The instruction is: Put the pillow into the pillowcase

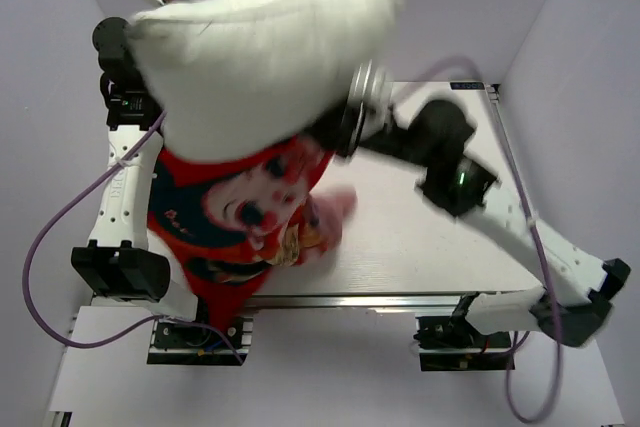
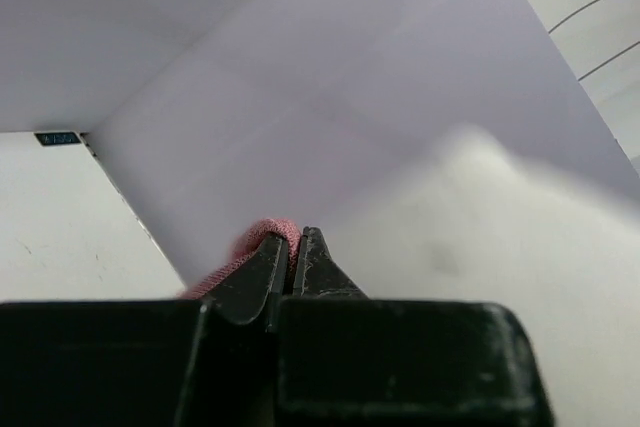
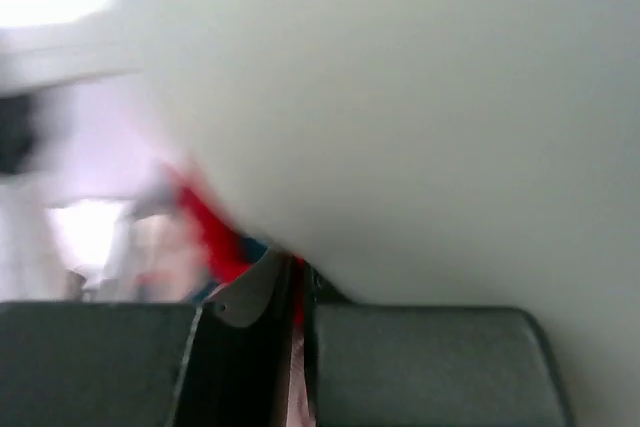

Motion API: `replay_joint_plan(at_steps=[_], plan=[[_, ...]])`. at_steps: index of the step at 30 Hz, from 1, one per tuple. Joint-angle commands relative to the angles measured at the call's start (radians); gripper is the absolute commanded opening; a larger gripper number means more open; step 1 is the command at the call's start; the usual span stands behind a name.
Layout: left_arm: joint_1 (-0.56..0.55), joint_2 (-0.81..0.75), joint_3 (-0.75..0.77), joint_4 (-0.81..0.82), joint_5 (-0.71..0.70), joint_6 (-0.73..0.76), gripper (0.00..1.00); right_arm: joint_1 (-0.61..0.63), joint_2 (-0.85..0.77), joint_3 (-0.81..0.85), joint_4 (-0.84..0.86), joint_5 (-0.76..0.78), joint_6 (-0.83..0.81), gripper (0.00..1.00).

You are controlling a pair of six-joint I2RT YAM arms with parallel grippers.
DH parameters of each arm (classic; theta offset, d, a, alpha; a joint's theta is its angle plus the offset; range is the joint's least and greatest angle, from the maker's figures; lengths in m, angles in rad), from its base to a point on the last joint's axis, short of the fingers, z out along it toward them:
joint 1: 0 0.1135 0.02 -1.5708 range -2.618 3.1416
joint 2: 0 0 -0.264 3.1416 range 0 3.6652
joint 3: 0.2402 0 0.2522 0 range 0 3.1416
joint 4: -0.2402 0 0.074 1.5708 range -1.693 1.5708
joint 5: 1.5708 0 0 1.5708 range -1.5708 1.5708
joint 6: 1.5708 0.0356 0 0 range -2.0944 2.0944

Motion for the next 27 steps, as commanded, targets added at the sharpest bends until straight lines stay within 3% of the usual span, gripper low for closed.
replay_joint_plan(at_steps=[1, 4, 6, 8, 9, 12, 14, 16, 17, 18, 19, 21, 23, 24, 27], plan=[[0.000, -0.084, -0.025, 0.094, -0.074, -0.009, 0.00, -0.485, 0.261, 0.432, 0.084, 0.142, 0.204, 0.00], [0.000, -0.099, -0.048, 0.101, -0.079, -0.012, 0.00, -0.627, 0.421, 0.696, -0.051, 0.062, 0.333, 0.00], [0.000, -0.099, -0.049, 0.104, -0.076, -0.014, 0.00, -0.591, 0.308, 0.595, 0.004, -0.115, 0.344, 0.00], [0.000, -0.091, -0.043, 0.104, -0.073, -0.014, 0.00, -0.386, 0.177, 0.318, 0.067, -0.192, 0.227, 0.00], [0.000, -0.090, -0.043, 0.105, -0.076, -0.012, 0.00, -0.200, 0.061, 0.232, 0.076, -0.209, 0.177, 0.00], [-0.001, -0.090, -0.037, 0.099, -0.073, -0.012, 0.00, -0.004, -0.038, 0.047, 0.109, -0.128, -0.003, 0.00], [0.000, -0.095, -0.031, 0.093, -0.068, -0.011, 0.00, -0.052, 0.014, 0.112, 0.124, 0.043, -0.061, 0.00], [0.000, -0.095, -0.026, 0.088, -0.065, -0.012, 0.00, -0.335, 0.194, 0.256, 0.136, 0.047, 0.062, 0.00], [0.000, -0.095, -0.022, 0.087, -0.065, -0.012, 0.00, -0.414, 0.277, 0.489, 0.098, 0.082, 0.128, 0.00], [-0.001, -0.095, -0.020, 0.090, -0.063, -0.012, 0.00, -0.521, 0.418, 0.610, -0.005, 0.116, 0.215, 0.00], [-0.001, -0.098, -0.022, 0.088, -0.065, -0.012, 0.00, -0.555, 0.465, 0.713, -0.050, 0.130, 0.256, 0.00], [0.000, -0.101, -0.023, 0.087, -0.066, -0.011, 0.00, -0.576, 0.468, 0.786, -0.075, -0.004, 0.333, 0.00], [0.000, -0.096, -0.019, 0.085, -0.065, -0.008, 0.00, -0.510, 0.354, 0.605, 0.068, -0.168, 0.354, 0.00], [0.000, -0.091, -0.008, 0.084, -0.065, -0.008, 0.00, -0.376, 0.195, 0.365, 0.128, -0.196, 0.324, 0.00], [0.000, -0.081, 0.010, 0.082, -0.062, -0.009, 0.00, -0.129, -0.019, 0.101, 0.226, -0.125, 0.010, 0.00]])
